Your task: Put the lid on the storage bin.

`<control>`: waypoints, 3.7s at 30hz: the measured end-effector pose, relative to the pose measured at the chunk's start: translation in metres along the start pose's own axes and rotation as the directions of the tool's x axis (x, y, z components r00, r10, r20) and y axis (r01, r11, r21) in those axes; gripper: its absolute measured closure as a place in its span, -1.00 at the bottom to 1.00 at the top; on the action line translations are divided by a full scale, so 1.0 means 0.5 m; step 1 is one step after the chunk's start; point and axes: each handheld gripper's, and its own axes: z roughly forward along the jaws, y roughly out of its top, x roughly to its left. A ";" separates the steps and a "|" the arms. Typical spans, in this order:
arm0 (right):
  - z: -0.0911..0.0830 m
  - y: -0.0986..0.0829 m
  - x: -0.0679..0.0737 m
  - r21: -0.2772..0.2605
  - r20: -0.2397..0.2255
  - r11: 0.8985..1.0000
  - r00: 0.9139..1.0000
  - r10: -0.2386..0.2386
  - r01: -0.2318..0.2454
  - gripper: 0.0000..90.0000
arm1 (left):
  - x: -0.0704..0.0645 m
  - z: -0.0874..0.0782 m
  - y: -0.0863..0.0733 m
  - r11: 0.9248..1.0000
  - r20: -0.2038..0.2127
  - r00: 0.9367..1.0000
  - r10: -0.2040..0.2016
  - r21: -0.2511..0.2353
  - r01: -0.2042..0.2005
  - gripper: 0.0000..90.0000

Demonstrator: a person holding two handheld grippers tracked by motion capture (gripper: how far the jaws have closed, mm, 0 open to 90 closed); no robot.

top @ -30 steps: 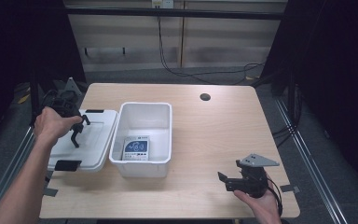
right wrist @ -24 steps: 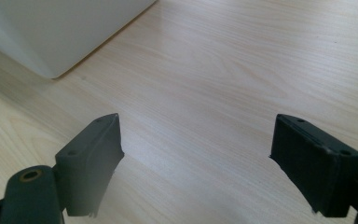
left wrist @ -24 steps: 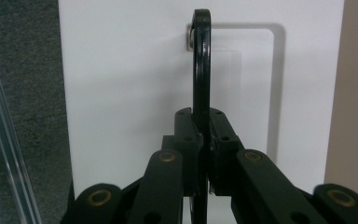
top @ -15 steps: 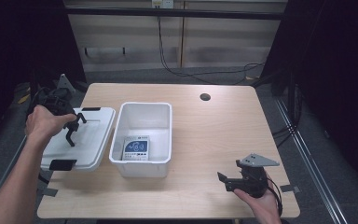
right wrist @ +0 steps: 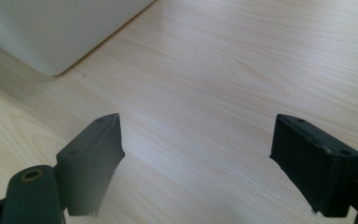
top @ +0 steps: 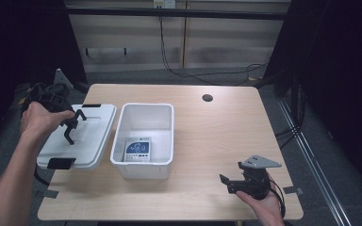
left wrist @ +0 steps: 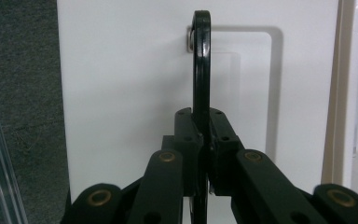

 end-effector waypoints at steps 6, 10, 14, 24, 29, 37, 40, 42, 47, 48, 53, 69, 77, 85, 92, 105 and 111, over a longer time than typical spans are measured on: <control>0.000 0.000 0.000 0.004 0.001 1.000 1.000 0.003 -0.003 -0.65 | 0.007 -0.017 -0.004 1.000 -0.001 1.000 -0.009 -0.008 0.009 0.88; 0.001 0.000 0.000 0.006 0.000 1.000 1.000 0.005 -0.005 -0.65 | 0.008 -0.024 -0.006 1.000 0.008 1.000 -0.005 -0.008 0.005 0.89; 0.000 0.000 -0.001 0.000 -0.001 1.000 1.000 0.003 -0.003 -0.65 | 0.005 -0.028 -0.006 1.000 0.011 1.000 -0.007 -0.022 0.007 0.88; 0.001 0.000 -0.001 0.001 0.001 1.000 1.000 0.002 -0.002 -0.65 | -0.013 -0.048 -0.006 0.999 0.008 1.000 0.011 -0.031 -0.011 0.88; 0.000 0.000 0.001 -0.006 -0.006 1.000 1.000 -0.002 0.002 -0.65 | -0.024 -0.050 -0.007 0.999 0.018 1.000 0.019 -0.036 -0.018 0.88; 0.002 0.001 0.000 -0.002 -0.007 1.000 1.000 0.000 0.000 -0.65 | -0.042 -0.072 -0.010 0.998 0.007 0.999 0.038 -0.046 -0.037 0.89; 0.002 0.001 0.000 0.001 -0.006 1.000 1.000 0.002 -0.002 -0.65 | -0.054 -0.075 -0.011 0.998 -0.008 0.999 0.040 -0.052 -0.040 0.89; 0.002 0.001 0.000 0.001 -0.011 1.000 1.000 0.000 0.000 -0.65 | -0.060 -0.077 -0.010 0.998 0.000 0.999 0.046 -0.054 -0.045 0.89; 0.002 0.001 0.000 0.001 -0.012 1.000 1.000 0.001 -0.001 -0.65 | -0.082 -0.083 -0.006 0.996 0.006 0.998 0.069 -0.063 -0.068 0.89; 0.003 0.001 0.000 0.000 -0.013 1.000 1.000 -0.001 0.001 -0.65 | -0.088 -0.085 -0.005 0.995 0.005 0.997 0.074 -0.061 -0.074 0.89; 0.002 0.001 0.000 0.000 -0.014 1.000 1.000 -0.001 0.001 -0.65 | -0.114 -0.090 -0.002 0.993 0.009 0.995 0.097 -0.066 -0.097 0.89; 0.001 0.001 0.001 0.000 -0.010 1.000 1.000 -0.003 0.003 -0.65 | -0.167 -0.086 0.002 0.989 0.022 0.991 0.135 -0.067 -0.133 0.88; 0.003 0.001 0.001 0.001 -0.008 1.000 1.000 -0.002 0.002 -0.65 | -0.205 -0.084 0.007 0.986 0.032 0.988 0.154 -0.061 -0.152 0.88; 0.003 0.001 0.000 0.005 -0.011 1.000 1.000 -0.003 0.003 -0.65 | -0.235 -0.084 0.016 0.987 0.036 0.990 0.136 -0.091 -0.132 0.89; 0.004 0.001 0.001 0.010 -0.012 1.000 1.000 -0.006 0.006 -0.65 | -0.263 -0.066 0.023 0.989 0.026 0.992 0.123 -0.082 -0.120 0.89; 0.006 0.002 0.002 0.020 -0.005 1.000 1.000 -0.013 0.013 -0.65 | -0.296 -0.054 0.025 0.994 0.051 0.996 0.071 -0.087 -0.067 0.89; 0.007 0.001 0.002 0.022 -0.004 1.000 1.000 -0.019 0.019 -0.65 | -0.311 -0.041 0.027 0.998 0.059 0.998 0.026 -0.064 -0.022 0.89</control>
